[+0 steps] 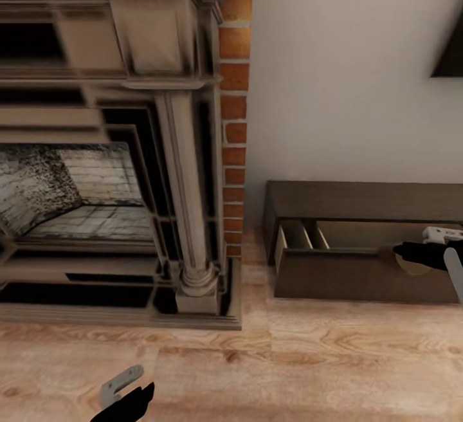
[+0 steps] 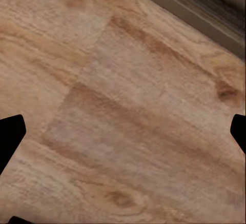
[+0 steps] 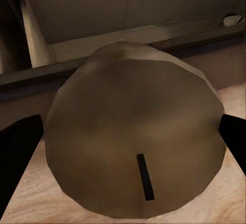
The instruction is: Place each of the two pumpkins and all three candles from the living room inside a cabinet in the living room (use any cabinet), then make sure every cabinet is closed, and position the cauldron so it is next to a table in the living room.
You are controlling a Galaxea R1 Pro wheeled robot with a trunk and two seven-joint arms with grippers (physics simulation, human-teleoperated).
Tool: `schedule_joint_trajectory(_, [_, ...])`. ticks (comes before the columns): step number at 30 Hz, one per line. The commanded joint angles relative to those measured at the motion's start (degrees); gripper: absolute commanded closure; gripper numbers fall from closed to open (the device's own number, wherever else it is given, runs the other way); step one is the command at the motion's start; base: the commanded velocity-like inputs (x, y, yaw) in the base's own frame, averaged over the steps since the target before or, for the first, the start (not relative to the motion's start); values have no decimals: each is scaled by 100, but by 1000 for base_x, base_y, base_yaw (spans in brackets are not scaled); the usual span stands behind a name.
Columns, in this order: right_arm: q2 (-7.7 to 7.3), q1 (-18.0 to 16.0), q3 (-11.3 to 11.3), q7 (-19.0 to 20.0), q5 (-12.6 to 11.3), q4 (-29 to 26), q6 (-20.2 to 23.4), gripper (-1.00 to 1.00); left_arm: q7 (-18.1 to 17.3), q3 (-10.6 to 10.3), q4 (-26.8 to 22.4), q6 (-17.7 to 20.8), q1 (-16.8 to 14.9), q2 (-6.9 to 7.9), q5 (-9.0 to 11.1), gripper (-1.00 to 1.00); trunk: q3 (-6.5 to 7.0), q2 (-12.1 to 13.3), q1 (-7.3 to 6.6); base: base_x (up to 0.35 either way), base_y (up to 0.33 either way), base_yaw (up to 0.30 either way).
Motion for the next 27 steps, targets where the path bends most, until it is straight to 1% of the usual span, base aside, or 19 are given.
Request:
schedule_joint_trajectory(1, [11, 15, 0, -10, 10, -12, -43, 100, 0, 119, -37, -1, 63, -1, 3, -100, 0, 0, 0, 285, -200, -1])
schedule_joint_trajectory(2, [13, 17, 0, -10, 10, -13, -44, 100, -14, 190, -55, -3, 99, -2, 8, -100, 0, 0, 0, 285, -201, 0])
schedule_joint_trajectory(3, [14, 17, 0, -11, 10, -15, -45, 100, -27, 218, -119, -5, 145, -2, 9, -100, 0, 0, 0, 285, -201, 0])
schedule_joint_trajectory(4, [15, 18, 0, -11, 8, -39, -46, 100, -58, 266, -300, -10, 292, -2, 9, -100, 0, 0, 0, 285, -201, 0])
schedule_joint_trajectory(5, [17, 18, 0, -11, 9, -55, -46, 100, -60, 272, -333, -53, 318, -2, 9, -100, 0, 0, 0, 284, -202, 0])
schedule_joint_trajectory(8, [30, 18, 0, -11, 10, -81, -46, 100, -49, 283, -442, -348, 418, 7, 15, -100, 0, 0, 0, 284, -202, 0])
schedule_joint_trajectory(10, [37, 18, 0, -11, 10, -88, -46, 100, -49, 321, -480, -444, 487, 10, 18, -100, 0, 0, 0, 283, -203, 0])
schedule_joint_trajectory(12, [40, 18, 0, -11, 10, -91, -46, 100, -52, 399, -495, -476, 516, 13, 28, -100, 0, 0, 0, 283, -203, 0])
schedule_joint_trajectory(15, [41, 18, 0, -11, 7, -93, -45, 100, -47, 440, -503, -488, 531, 9, 33, -100, 0, 0, 0, 283, -204, 0])
schedule_joint_trajectory(21, [41, 27, 17, -11, 5, -68, 2, 100, -42, 453, -498, -462, 536, 7, 30, -100, 0, 0, 0, 274, -216, 0])
schedule_joint_trajectory(27, [49, 25, 52, -11, 10, 4, 18, 100, -45, 450, -497, -450, 536, 7, 29, -100, 0, 0, 0, 182, -286, 0])
